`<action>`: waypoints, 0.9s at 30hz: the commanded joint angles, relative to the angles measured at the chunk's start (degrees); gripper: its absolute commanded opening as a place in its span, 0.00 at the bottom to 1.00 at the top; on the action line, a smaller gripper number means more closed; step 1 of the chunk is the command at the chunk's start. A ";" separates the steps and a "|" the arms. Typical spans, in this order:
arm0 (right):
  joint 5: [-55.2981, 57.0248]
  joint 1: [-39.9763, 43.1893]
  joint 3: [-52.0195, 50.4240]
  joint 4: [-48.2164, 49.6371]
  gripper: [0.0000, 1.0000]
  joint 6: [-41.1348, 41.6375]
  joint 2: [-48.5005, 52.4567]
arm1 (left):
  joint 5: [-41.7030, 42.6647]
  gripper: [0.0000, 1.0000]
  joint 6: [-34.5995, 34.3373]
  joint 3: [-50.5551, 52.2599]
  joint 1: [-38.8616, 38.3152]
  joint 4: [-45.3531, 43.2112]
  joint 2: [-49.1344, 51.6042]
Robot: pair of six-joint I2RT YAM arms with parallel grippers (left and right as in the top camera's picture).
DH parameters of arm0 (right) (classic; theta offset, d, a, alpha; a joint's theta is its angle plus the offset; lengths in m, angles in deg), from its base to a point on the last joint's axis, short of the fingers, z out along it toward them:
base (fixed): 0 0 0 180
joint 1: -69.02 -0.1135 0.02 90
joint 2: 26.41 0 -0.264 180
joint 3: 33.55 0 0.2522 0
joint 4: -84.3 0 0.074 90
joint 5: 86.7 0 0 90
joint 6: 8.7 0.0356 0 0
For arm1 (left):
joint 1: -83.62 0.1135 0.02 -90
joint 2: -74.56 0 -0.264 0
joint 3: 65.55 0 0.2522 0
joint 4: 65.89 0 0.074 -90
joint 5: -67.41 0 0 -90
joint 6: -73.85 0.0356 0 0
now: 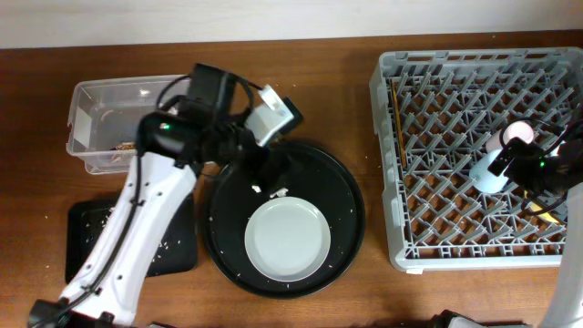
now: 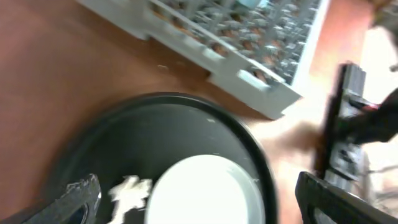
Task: Sort waste into correct bins and load items into the dishwasher rack
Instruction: 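Return the left gripper to the remaining white tissue on the round tray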
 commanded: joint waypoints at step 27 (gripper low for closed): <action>0.13 0.33 -0.15 -0.02 0.98 0.48 0.17 | -38.45 0.68 -67.28 -0.02 -9.25 -2.89 23.89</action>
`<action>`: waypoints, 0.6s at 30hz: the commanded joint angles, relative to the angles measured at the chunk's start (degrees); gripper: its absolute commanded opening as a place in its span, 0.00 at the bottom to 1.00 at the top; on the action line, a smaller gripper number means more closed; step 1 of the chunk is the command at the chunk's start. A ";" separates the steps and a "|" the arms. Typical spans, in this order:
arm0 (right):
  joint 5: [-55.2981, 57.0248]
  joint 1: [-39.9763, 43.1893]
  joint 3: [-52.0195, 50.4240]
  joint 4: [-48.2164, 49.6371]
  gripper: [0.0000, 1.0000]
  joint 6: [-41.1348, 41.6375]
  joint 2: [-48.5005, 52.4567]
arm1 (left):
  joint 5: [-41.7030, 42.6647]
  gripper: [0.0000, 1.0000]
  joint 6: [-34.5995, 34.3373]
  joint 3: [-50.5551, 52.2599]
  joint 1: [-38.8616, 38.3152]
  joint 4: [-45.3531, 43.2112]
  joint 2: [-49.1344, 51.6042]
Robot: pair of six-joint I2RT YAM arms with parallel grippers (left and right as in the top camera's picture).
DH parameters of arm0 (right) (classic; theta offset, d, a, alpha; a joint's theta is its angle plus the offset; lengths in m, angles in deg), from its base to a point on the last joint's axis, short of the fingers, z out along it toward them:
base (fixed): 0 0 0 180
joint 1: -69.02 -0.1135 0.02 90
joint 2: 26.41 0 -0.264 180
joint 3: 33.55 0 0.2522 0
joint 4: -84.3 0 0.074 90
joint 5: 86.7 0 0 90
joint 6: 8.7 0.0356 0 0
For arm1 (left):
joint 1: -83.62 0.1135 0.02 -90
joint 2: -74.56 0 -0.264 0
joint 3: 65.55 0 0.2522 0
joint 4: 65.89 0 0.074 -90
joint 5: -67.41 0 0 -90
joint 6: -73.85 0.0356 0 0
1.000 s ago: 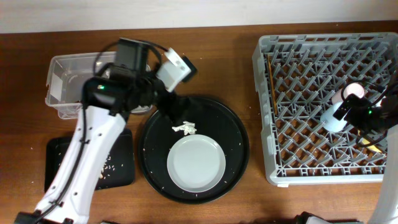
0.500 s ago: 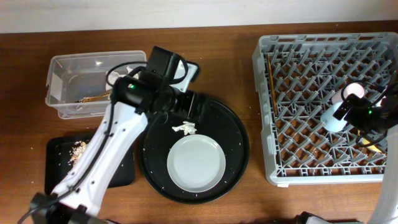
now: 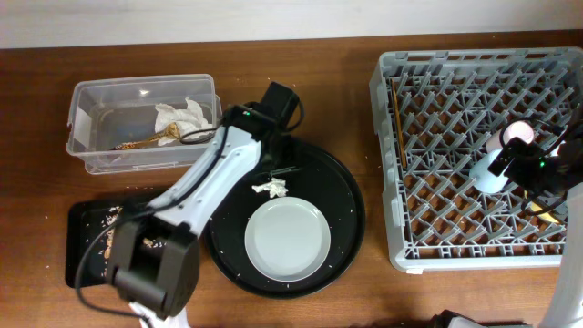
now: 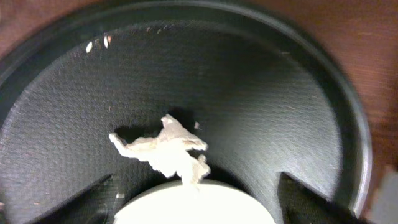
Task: Sort waste into correct bins and load items into the dishwasher rack
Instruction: 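Return the left gripper to the remaining white tissue on the round tray, then grasp the tissue and drop it into the clear bin with the left gripper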
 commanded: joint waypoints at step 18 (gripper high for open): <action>0.13 0.33 -0.15 -0.02 0.98 0.50 0.17 | -0.87 0.39 -7.54 -0.02 -0.28 -0.39 11.87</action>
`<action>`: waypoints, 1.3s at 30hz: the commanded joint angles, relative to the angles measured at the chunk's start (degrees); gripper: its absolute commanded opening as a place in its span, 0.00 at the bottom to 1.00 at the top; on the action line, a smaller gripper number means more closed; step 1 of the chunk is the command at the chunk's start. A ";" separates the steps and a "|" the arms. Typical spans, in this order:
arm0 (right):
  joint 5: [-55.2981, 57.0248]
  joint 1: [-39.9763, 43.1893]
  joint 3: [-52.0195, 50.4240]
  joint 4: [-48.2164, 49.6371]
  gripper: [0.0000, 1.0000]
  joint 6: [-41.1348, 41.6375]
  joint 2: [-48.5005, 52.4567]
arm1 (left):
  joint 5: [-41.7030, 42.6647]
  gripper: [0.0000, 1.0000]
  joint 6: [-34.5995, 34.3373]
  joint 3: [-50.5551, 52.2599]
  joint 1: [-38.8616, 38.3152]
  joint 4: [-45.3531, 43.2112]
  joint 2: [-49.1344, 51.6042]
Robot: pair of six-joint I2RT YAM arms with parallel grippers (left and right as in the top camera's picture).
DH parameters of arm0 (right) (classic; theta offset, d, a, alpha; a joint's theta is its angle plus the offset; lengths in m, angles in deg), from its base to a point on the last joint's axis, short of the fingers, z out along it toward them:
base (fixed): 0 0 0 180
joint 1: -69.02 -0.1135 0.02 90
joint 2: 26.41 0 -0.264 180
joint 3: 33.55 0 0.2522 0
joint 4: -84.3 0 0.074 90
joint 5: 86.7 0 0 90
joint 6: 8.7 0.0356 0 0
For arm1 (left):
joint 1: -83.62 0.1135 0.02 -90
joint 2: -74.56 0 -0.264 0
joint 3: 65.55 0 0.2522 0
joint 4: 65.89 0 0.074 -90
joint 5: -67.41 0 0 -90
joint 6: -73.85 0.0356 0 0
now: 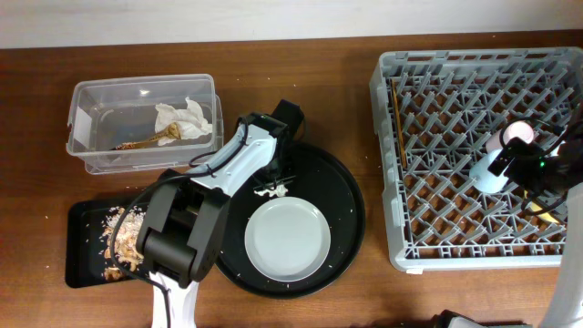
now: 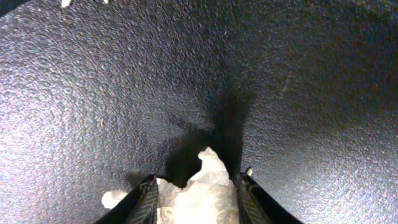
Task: Sort waste into correct bins and load items into the dishwasher rack
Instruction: 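Grasp the tissue and drop it into the clear bin with the left gripper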
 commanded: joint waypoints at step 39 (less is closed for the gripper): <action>0.13 0.33 -0.15 -0.04 0.98 0.48 0.17 | -21.51 0.99 9.14 -31.26 27.19 4.09 0.46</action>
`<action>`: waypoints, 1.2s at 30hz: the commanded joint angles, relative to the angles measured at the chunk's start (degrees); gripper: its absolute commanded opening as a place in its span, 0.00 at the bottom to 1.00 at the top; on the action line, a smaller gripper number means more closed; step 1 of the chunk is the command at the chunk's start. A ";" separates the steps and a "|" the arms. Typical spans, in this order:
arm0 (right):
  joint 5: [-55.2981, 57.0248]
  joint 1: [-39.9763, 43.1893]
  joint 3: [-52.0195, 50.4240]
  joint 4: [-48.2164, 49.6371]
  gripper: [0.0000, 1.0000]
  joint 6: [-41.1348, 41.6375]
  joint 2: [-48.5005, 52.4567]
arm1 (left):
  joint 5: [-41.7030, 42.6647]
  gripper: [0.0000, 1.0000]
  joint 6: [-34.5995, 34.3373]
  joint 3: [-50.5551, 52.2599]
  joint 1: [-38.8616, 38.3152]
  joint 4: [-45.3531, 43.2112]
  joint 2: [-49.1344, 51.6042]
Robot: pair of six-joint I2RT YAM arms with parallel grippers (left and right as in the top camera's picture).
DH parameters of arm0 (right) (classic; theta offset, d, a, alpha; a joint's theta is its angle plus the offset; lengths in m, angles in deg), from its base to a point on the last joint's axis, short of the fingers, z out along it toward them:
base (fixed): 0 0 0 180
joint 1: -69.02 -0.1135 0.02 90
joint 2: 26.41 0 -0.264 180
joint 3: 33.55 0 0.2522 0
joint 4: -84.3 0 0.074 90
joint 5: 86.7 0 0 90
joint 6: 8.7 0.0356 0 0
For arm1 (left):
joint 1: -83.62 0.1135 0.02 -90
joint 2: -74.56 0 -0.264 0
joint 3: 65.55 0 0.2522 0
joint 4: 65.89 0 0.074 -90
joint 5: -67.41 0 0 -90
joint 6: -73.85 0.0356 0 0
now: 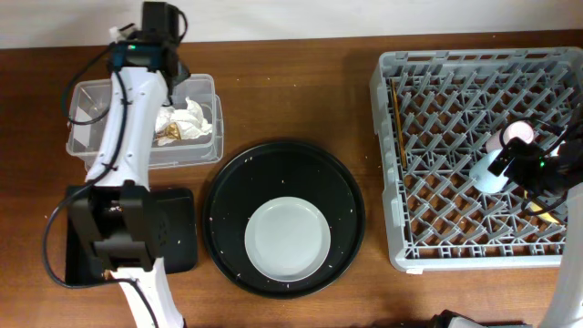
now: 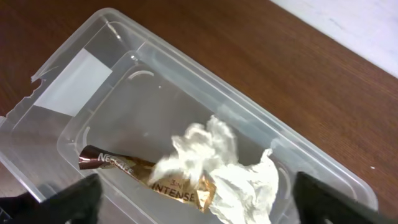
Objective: Sort waste into correct bins and load items into the dishwasher rack
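Note:
The clear plastic bin (image 1: 91, 137) at the back left holds crumpled white tissue (image 2: 245, 186) and a brown-gold wrapper (image 2: 134, 171). A small tissue scrap (image 2: 199, 146) shows blurred over the wrapper. My left gripper (image 2: 193, 208) hovers open above the bin, its fingers (image 2: 71, 199) spread wide with nothing between them; in the overhead view the left gripper (image 1: 164, 77) is at the bin's back edge. The right gripper (image 1: 526, 169) is at a pale cup (image 1: 487, 171) in the grey dish rack (image 1: 437, 246); its jaws are hidden.
A round black tray (image 1: 342, 196) in the middle carries a white plate (image 1: 287, 239) and crumbs. A square black tray (image 1: 178, 232) lies at the front left, partly under my left arm. A thin stick (image 1: 398, 118) lies in the rack's left side.
The left gripper was shut on the tissue scrap on the round tray. Now it is open over the clear bin; the scrap is off the tray and in the bin.
The left gripper was over the round tray's back edge, with a tissue scrap beside the plate. Then it stood open above the scrap, then shut on it. Now the scrap is in the clear bin. The right arm has stayed at the cup throughout.

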 commanded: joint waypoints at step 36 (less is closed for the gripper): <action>0.13 0.33 -0.15 -0.02 0.98 0.48 0.17 | 3.45 0.99 -0.11 -1.14 19.63 29.53 -14.60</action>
